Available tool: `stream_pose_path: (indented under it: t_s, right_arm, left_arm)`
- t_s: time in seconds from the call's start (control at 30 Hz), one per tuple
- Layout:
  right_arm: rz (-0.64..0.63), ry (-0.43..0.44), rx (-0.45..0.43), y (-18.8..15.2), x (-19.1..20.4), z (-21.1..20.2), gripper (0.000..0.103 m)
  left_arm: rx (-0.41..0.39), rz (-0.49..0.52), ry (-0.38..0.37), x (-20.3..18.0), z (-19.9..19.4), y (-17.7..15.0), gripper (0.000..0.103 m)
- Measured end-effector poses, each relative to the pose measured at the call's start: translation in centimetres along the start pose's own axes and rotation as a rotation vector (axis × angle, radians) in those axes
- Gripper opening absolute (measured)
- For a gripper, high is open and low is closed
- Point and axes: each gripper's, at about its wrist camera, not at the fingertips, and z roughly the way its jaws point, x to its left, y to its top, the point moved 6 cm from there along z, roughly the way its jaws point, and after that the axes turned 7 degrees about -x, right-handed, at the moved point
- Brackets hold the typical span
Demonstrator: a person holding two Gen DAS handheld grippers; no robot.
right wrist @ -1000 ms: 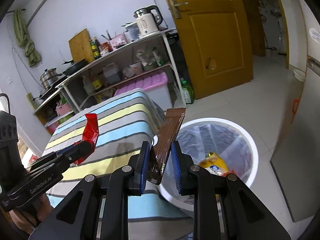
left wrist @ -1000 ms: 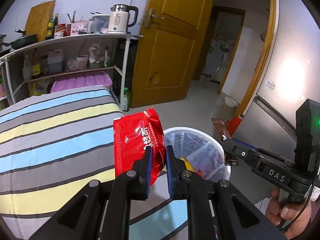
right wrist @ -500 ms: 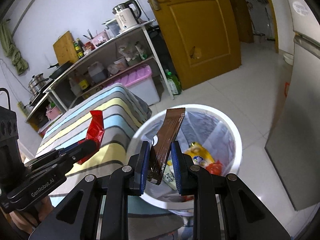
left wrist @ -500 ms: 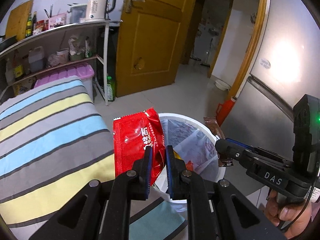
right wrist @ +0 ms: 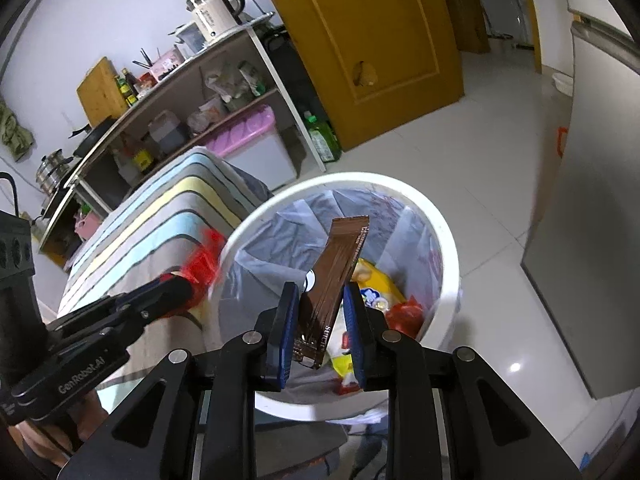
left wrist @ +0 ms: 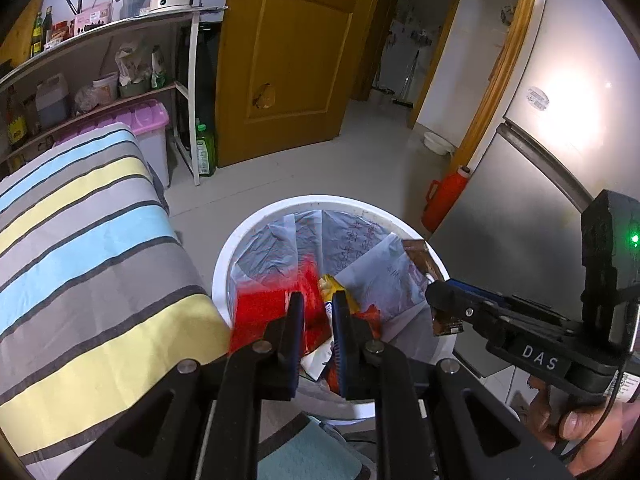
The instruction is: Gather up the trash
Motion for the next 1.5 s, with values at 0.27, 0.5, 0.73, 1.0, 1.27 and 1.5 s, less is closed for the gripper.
stream_pose_path:
  t_s: [0.27,0.5,0.73,1.0,1.27,1.5]
  right_arm:
    - [-0.011,-0.003,0.000,0.1,0.0,-0.1,0.025]
    - [-0.033,-0.003,-0.013,0.1,0.6,-1.0,0.025]
    - [-0.049,0.004,-0.033,0.2,1.7,-2.2,0.030]
    - [-0.094,0.017,-0.098,0.0,4.0,-5.6,0.030]
    - [-0.154,0.043,-0.145,-1.7,7.0,-9.0,0.030]
    - [-0.200,0.056,-0.195,-3.3,8.9,-12.0,0.030]
  left_arm:
    - [-0.009,-0.008,-0.003,0.0,-0.2,0.0,0.023]
    - [-0.035,-0.014,-0.001,0.2,-1.6,0.2,0.024]
    - [-0.066,-0.021,0.006,0.3,-3.4,0.2,0.024]
    - [-0.130,-0.026,0.011,0.6,-7.0,-0.2,0.024]
    - [-0.198,-0.011,0.028,0.6,-11.3,-1.2,0.030]
    - [-0.262,0.007,0.046,0.3,-15.3,-2.3,0.039]
